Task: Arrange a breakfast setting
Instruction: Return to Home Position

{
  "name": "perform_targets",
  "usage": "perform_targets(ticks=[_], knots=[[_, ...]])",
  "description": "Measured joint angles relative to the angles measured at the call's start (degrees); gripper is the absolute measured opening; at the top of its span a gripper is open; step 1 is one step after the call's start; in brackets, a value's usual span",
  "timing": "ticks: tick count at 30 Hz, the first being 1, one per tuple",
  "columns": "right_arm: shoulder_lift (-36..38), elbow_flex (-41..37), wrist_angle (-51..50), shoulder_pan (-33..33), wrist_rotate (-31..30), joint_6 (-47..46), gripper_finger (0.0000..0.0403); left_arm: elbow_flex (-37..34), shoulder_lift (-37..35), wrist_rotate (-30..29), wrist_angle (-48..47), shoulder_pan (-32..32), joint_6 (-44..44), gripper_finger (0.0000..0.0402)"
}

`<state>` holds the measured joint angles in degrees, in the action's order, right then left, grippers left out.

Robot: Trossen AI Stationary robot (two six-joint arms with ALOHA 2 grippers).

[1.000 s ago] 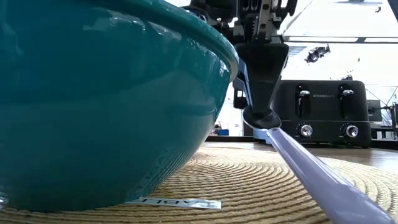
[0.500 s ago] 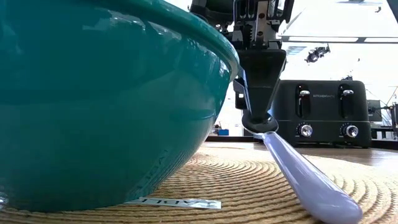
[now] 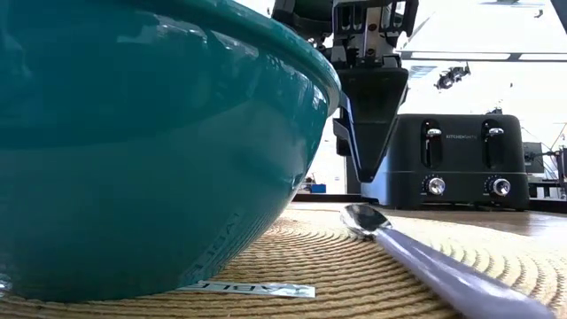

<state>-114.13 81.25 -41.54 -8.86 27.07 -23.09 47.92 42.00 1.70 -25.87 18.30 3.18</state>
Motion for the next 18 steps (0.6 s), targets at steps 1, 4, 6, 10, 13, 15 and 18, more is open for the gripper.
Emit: perform_targets(ticks=[1, 4, 6, 10, 13, 15, 18], knots=[[0.0, 0.0, 0.0, 0.0, 0.0, 0.0, 0.0060, 0.0, 0.0, 0.0, 0.0, 0.0, 0.0, 0.0090], [0.7, 0.0, -0.8, 0.5, 0.4, -0.5, 0.0060, 0.0, 0.0, 0.0, 0.0, 0.0, 0.0, 0.0090], [1.8, 0.0, -0.7, 0.9, 0.4, -1.0, 0.0060, 0.0, 0.0, 0.0, 0.0, 0.0, 0.0, 0.0090], [5.2, 0.0, 0.2, 1.1, 0.1, 0.5, 0.0060, 0.0, 0.0, 0.0, 0.0, 0.0, 0.0, 0.0090], [8.5, 0.0, 1.5, 1.0, -2.2, 4.6, 0.0060, 0.0, 0.0, 0.0, 0.0, 0.0, 0.0, 0.0090], [11.1, 0.0, 2.1, 0.9, -4.7, 8.3, 0.0060, 0.0, 0.0, 0.0, 0.0, 0.0, 0.0, 0.0090], [15.2, 0.0, 2.8, 1.0, -8.9, 13.3, 0.0059, 0.0, 0.0, 0.0, 0.0, 0.0, 0.0, 0.0090]])
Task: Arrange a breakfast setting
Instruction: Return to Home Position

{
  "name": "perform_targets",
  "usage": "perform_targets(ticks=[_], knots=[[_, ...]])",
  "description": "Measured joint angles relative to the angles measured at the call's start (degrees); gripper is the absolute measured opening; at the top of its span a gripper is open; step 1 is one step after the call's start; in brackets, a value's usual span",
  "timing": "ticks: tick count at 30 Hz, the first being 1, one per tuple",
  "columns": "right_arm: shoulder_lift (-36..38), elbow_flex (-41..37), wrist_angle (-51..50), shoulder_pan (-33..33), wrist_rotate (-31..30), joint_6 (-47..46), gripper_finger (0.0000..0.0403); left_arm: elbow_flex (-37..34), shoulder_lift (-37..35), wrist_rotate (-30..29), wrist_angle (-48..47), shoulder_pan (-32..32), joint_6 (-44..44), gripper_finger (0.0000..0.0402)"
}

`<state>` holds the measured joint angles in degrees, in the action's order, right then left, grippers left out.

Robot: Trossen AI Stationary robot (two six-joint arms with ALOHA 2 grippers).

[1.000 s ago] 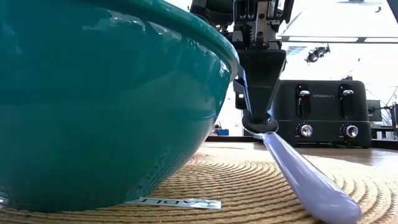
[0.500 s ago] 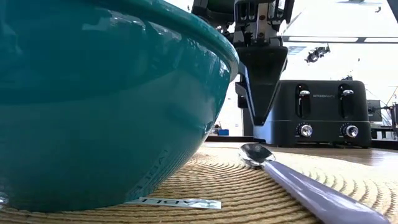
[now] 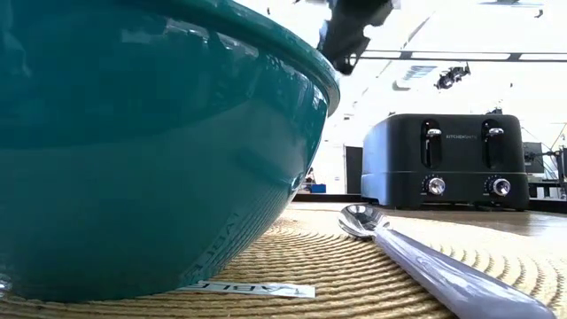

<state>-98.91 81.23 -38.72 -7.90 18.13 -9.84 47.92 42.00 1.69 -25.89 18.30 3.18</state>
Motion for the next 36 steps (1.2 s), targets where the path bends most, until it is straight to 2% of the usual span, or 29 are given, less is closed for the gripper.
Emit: perform_targets(ticks=[7, 11, 16, 23, 28, 36], knots=[[12.6, -2.1, -2.8, 0.0, -13.7, 6.8, 0.0059, 0.0, 0.0, 0.0, 0.0, 0.0, 0.0, 0.0090], [22.7, -12.7, 3.0, 0.0, -18.1, 4.4, 0.0059, 0.0, 0.0, 0.0, 0.0, 0.0, 0.0, 0.0090], [36.3, -30.2, 16.6, -1.1, -20.6, -0.6, 0.0059, 0.0, 0.0, 0.0, 0.0, 0.0, 0.0, 0.0090], [52.1, -48.9, 32.9, -4.6, -27.4, -3.2, 0.0059, 0.0, 0.0, 0.0, 0.0, 0.0, 0.0, 0.0090], [61.5, -57.7, 37.9, -7.5, -32.7, -3.2, 0.0059, 0.0, 0.0, 0.0, 0.0, 0.0, 0.0, 0.0090], [74.5, -64.9, 37.8, -9.5, -34.2, 4.3, 0.0059, 0.0, 0.0, 0.0, 0.0, 0.0, 0.0, 0.0090]])
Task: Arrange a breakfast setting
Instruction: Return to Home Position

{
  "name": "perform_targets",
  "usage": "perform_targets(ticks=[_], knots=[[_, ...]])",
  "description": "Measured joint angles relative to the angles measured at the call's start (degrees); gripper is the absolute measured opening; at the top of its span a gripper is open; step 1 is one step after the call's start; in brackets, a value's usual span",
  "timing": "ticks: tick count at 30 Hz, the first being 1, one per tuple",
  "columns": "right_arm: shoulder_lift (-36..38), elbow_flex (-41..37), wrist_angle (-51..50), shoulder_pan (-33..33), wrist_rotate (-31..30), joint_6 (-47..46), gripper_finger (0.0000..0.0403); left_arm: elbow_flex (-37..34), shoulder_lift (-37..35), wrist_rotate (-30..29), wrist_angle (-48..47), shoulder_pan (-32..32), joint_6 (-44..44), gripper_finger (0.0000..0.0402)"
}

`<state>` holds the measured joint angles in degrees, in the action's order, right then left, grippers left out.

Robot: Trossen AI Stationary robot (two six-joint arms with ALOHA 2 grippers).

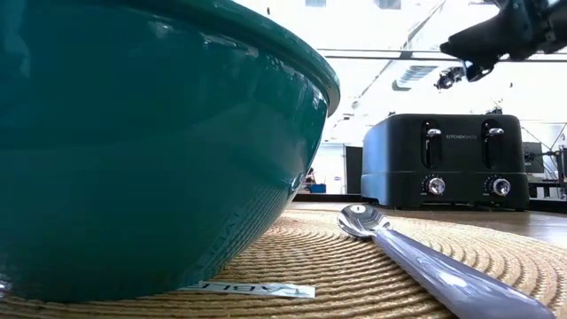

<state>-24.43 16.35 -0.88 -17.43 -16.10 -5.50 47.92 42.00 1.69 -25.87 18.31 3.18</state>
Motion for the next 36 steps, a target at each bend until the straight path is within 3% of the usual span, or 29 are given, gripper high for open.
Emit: perform_targets(ticks=[12, 24, 36], knots=[[14.8, -15.7, 15.0, 0.1, 2.9, -0.5, 0.0059, 0.0, 0.0, 0.0, 0.0, 0.0, 0.0, 0.0090], [19.0, -15.8, 17.5, 4.9, 1.5, 8.4, 0.0059, 0.0, 0.0, 0.0, 0.0, 0.0, 0.0, 0.0090], [19.0, -15.8, 12.3, 15.8, 3.1, 3.8, 0.0059, 0.0, 0.0, 0.0, 0.0, 0.0, 0.0, 0.0090]])
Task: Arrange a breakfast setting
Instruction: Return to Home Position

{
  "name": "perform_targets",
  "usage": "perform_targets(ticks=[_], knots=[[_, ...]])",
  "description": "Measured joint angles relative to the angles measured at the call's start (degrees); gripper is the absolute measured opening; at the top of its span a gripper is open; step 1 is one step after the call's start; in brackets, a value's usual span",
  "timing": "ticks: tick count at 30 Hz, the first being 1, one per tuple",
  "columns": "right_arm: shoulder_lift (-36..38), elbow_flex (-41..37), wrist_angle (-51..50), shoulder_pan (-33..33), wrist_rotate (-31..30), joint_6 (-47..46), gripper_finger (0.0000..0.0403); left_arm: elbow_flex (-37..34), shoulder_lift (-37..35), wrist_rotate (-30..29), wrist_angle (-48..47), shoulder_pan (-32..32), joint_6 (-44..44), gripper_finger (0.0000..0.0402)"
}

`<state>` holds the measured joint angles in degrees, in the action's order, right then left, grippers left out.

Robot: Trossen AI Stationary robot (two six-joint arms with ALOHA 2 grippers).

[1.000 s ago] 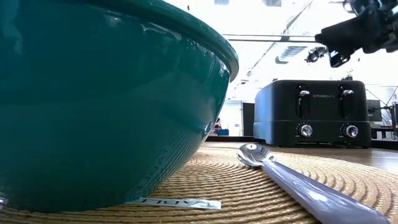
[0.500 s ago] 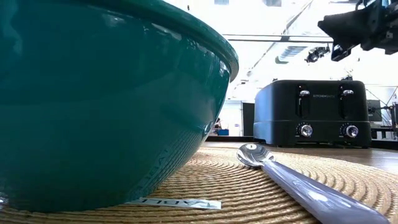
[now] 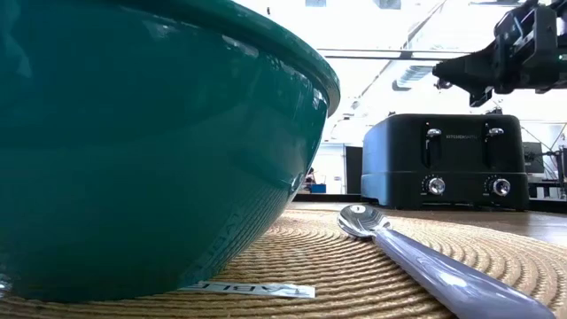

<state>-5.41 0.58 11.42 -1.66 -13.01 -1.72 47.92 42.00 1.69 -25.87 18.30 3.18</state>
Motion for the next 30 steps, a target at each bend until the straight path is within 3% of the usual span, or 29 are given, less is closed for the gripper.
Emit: perform_targets(ticks=[9, 30], knots=[[0.0, 0.0, -7.7, 2.3, -0.1, -5.8, 0.0059, 0.0, 0.0, 0.0, 0.0, 0.0, 0.0, 0.0090], [-0.1, 0.0, -8.6, 2.3, 0.0, -5.8, 0.0059, 0.0, -1.2, 0.0, 0.0, 0.0, 0.0, 0.0090]])
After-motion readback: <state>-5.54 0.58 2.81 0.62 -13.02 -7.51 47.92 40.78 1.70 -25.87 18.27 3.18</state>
